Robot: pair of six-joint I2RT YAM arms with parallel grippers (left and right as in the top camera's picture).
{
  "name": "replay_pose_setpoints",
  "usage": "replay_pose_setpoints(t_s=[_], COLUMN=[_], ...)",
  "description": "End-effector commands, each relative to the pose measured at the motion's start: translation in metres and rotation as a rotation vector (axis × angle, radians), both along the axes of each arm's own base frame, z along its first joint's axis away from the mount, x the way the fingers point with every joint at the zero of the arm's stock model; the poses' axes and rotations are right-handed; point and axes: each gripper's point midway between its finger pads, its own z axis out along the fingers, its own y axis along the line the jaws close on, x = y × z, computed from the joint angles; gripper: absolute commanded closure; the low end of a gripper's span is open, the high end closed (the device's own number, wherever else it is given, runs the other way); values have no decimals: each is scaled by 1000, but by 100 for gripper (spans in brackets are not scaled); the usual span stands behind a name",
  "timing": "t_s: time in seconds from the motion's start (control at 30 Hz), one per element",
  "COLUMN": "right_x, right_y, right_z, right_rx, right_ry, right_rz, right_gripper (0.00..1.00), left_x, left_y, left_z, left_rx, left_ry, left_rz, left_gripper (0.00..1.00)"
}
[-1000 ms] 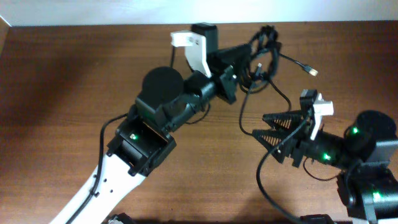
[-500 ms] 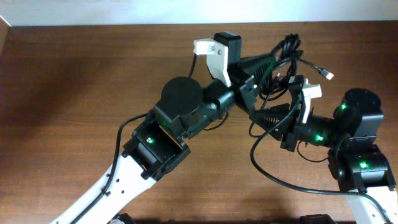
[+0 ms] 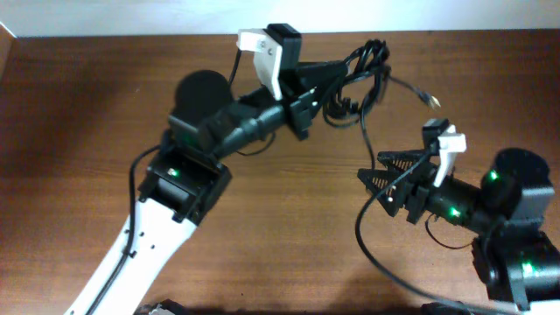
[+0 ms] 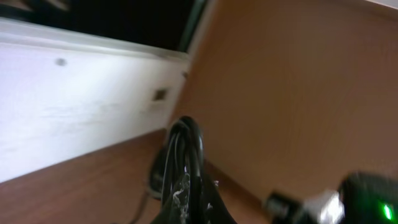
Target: Untangle cables
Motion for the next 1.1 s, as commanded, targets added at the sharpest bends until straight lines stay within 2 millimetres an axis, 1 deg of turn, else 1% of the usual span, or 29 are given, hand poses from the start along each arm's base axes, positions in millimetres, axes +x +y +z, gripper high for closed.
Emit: replay_pose_setpoints(t_s=[0.0, 0.03, 0.07, 0.1, 0.13, 0.17, 0.23, 0.33, 0.37, 0.4, 0.53, 0.57, 0.67, 0.83, 0.87, 0.93, 1.03, 1.07], right_x=[-4, -8, -15, -20, -21, -19, -1, 3, 2, -2, -43, -50, -56, -55, -54, -46, -42, -42], right_y=[-12, -14, -15, -17, -17, -21, -43, -49, -48, -41, 0, 4, 8, 8, 7, 2, 2, 2], right_z=[24, 31, 46, 56, 61, 62, 60, 60, 60, 60, 64, 64, 65, 65, 65, 65, 67, 67], right_rx=[-23, -22, -18, -19, -35, -49, -92, -104, -102, -114, -147, -139, -123, -126, -128, -149, -146, -144], right_ry=[-132, -166, -237, -297, -340, -357, -354, -353, -353, -379, -560, -574, -578, -578, -582, -580, -585, -585], right_rz=[-93, -102, -115, -122, -122, -144, -307, -353, -342, -289, 73, 118, 159, 153, 148, 90, 84, 87], right_gripper=[33, 32, 32, 33, 33, 35, 36, 36, 37, 37, 37, 37, 36, 36, 35, 35, 36, 49], left_x=[-43, -47, -56, -63, -70, -74, -84, -88, -88, -88, -87, -87, -87, -88, -94, -104, -121, -126], left_y=[11, 14, 18, 18, 18, 18, 18, 18, 18, 18, 18, 18, 17, 17, 13, 5, -7, -10], left_z=[7, 6, 4, 2, 2, 1, 0, 0, 0, 0, 1, 1, 1, 8, 7, 7, 7, 8], left_rx=[31, 35, 58, 61, 62, 63, 65, 65, 65, 65, 72, 72, 72, 69, 67, 63, 56, 54], left_ry=[-79, -80, -121, -120, -124, -125, -128, -128, -128, -129, -174, -174, -175, -227, -226, -230, -234, -240], left_rz=[-339, -371, -433, -478, -516, -543, -601, -619, -623, -622, -611, -612, -613, -611, -635, -672, -729, -744], left_gripper=[100, 100, 100, 100, 100, 100, 100, 100, 100, 100, 100, 100, 100, 100, 100, 100, 100, 100])
